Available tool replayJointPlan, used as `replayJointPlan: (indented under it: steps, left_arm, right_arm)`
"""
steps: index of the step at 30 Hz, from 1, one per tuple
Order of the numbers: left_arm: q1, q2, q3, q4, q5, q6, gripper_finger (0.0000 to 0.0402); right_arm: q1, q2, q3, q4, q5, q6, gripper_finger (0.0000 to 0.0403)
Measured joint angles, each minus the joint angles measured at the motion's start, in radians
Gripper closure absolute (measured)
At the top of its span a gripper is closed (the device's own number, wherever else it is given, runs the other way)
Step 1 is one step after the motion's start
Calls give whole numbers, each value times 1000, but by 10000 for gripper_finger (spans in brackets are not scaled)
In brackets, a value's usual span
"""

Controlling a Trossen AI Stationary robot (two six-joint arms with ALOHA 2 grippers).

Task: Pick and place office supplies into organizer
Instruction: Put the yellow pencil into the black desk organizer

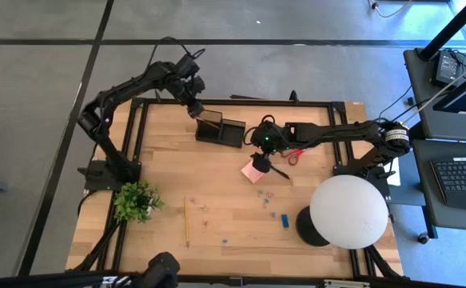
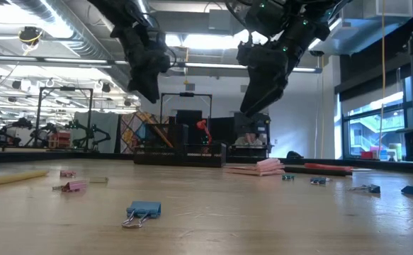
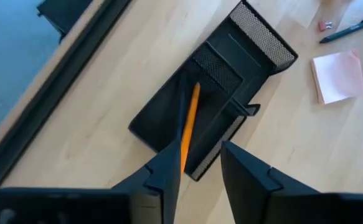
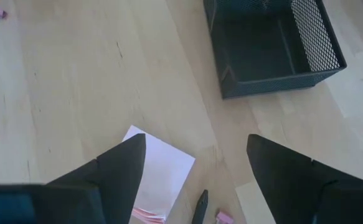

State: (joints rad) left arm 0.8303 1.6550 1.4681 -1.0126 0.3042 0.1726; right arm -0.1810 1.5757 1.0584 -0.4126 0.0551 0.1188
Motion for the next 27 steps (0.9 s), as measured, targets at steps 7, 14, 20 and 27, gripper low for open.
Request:
replayJointPlan:
  steps: [7, 14, 20, 27]
  left_arm:
    - [39, -155, 0, -4, 10, 11, 290]
    - [-14, -339, 1, -4, 211, -81, 288]
    - [-225, -432, 1, -5, 262, -166, 291]
    - [-518, -442, 1, -9, 187, -610, 294]
  right_arm:
    - [0, 0, 0, 0, 0, -21, 119]
    - [0, 0, 0, 12, 0, -54, 119]
    - [0, 0, 0, 67, -73, -125, 119]
    - [0, 0, 0, 81, -112, -168, 119]
